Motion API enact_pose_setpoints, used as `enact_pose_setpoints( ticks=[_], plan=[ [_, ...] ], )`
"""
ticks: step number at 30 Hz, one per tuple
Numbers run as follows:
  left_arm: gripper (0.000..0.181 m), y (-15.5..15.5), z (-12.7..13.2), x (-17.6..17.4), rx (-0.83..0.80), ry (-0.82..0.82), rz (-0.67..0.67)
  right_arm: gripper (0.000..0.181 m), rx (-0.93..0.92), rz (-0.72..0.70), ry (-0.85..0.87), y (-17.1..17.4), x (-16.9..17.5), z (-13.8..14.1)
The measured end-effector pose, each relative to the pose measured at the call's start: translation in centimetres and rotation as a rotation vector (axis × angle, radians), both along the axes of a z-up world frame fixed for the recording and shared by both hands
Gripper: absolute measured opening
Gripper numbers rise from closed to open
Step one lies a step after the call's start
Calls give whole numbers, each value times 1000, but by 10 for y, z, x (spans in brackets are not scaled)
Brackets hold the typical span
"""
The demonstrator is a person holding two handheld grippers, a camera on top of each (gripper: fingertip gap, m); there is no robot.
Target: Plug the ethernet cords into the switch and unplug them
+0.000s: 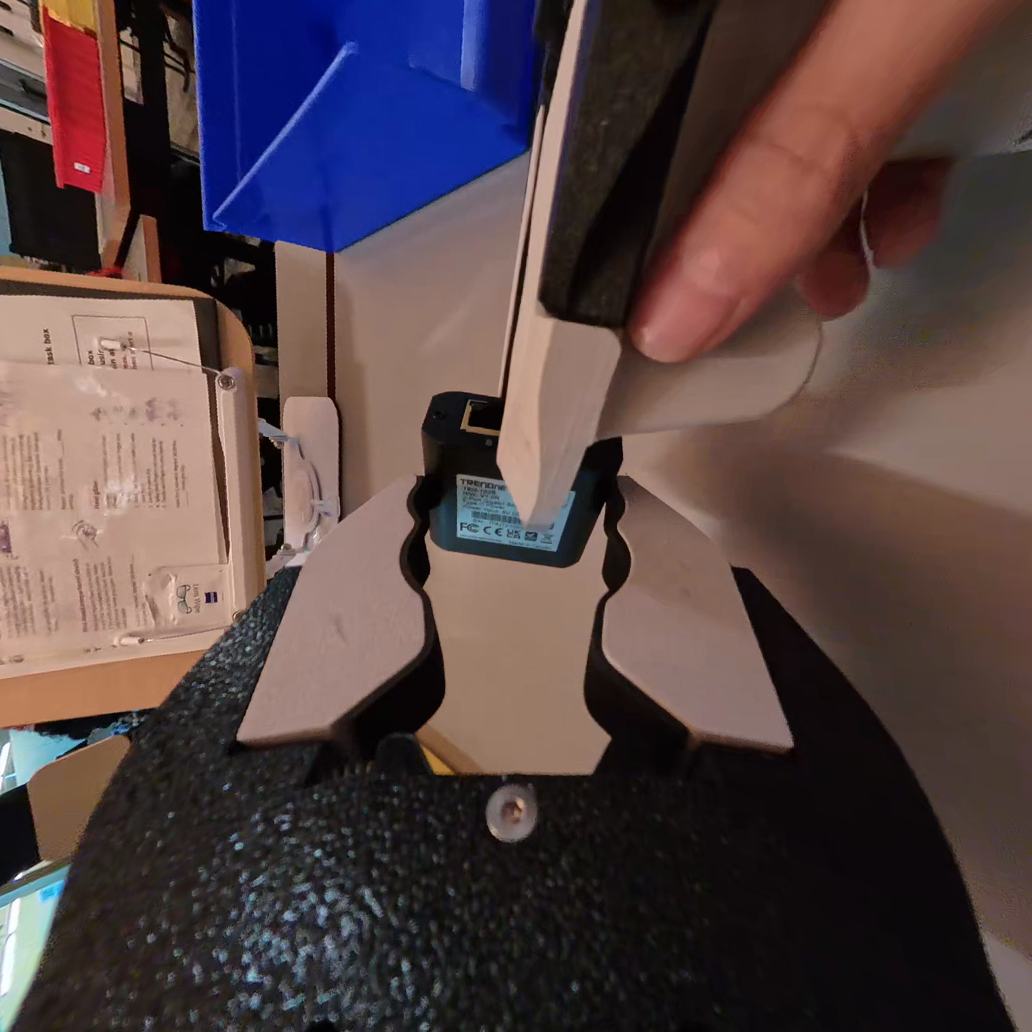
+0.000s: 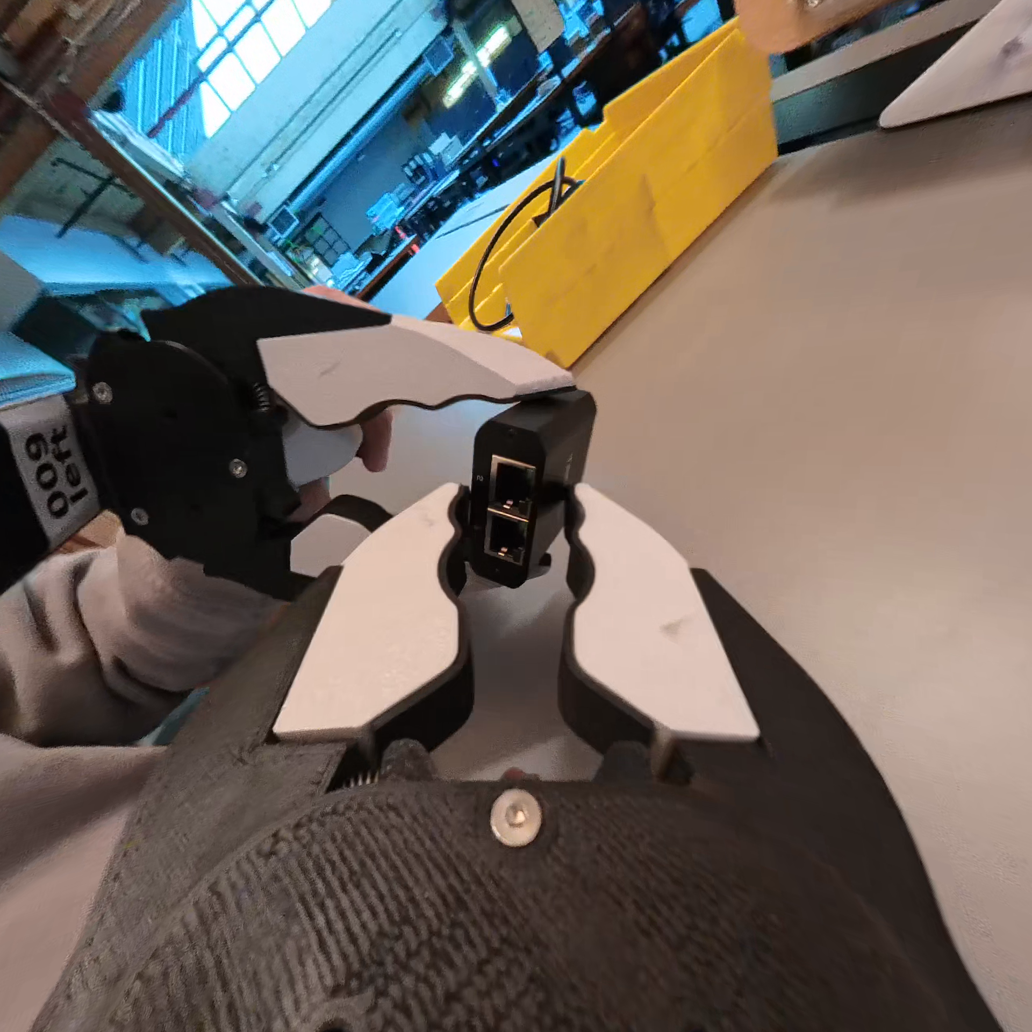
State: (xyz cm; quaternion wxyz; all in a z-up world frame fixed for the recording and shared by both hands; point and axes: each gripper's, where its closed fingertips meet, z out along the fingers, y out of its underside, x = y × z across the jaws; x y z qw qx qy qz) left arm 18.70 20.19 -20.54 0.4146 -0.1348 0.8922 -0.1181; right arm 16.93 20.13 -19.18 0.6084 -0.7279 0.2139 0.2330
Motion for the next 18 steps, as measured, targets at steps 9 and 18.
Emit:
enact_pose_setpoints(
  ticks=[9,18],
  plan=[
    [73,-20,34,-13,-317,-66,-154,25,273,259,265,-17,-13,31],
    [74,-45,96,-46,-922,-207,-424,23,585,496,609,-37,-28,76]
  ],
)
